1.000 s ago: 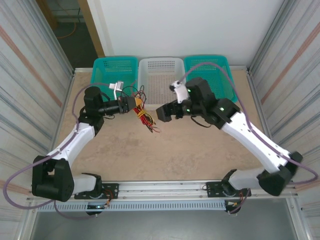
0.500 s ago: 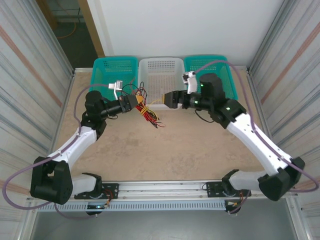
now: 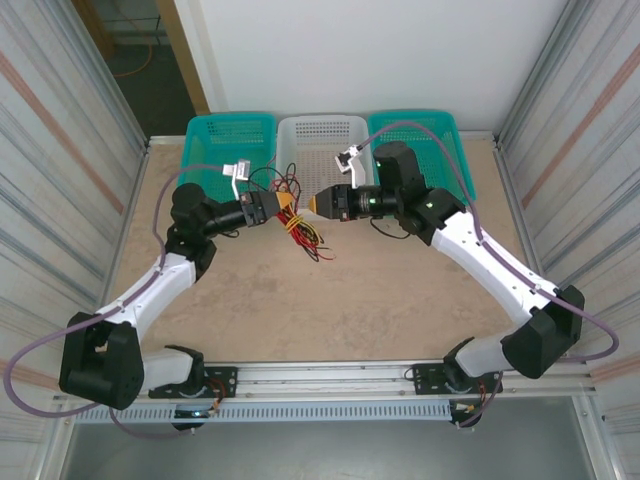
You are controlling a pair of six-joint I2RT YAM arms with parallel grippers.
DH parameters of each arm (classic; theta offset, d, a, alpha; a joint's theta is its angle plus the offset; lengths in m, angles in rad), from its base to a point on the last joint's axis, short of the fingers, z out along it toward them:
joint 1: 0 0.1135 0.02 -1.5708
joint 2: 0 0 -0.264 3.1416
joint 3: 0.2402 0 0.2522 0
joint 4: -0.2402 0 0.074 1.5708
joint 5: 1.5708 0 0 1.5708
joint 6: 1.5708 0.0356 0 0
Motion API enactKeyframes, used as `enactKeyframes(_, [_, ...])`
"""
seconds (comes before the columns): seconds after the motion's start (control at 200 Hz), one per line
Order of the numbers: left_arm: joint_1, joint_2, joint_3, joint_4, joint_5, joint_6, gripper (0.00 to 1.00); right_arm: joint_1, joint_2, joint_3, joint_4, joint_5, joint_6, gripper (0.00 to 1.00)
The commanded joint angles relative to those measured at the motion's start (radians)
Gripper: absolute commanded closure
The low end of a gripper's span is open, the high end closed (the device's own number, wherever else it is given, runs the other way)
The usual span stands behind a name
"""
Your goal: Untangle the cables
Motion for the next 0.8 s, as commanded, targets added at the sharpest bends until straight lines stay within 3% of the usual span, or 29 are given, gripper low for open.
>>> enactKeyframes(0.0, [-0.003,-0.008,0.028,0.041,0.031,0.016,1.0,0.003,0.0,0.028,0.015,-0.035,-0.002,0.81])
enactKeyframes(0.165, [-0.003,-0.002,0.043,0.022,0.045,0.03,1.0,-0.004,-0.007,0.032,0.015,-0.057,-0.01,1.0])
enactKeyframes(0.386, [-0.005,-0.002,0.052,0.068,0.087,0.018,1.0,-0.064,-0.013,0.067,-0.026,-0.08,-0.032,1.0])
enactKeyframes(0.596, [-0.085,0.024,0.125,0.099,0.157,0.002,1.0,-0.151,-0.026,0.095,-0.022,-0.057,-0.109,1.0])
enactKeyframes(0.747, [-0.179,0.047,0.203,0.09,0.192,0.01,1.0,-0.266,0.082,0.179,-0.015,-0.214,0.012,1.0])
enactKeyframes(0.797, [-0.199,0.046,0.224,0.099,0.177,0.007,1.0,-0.289,0.101,0.155,0.07,-0.256,0.061,1.0])
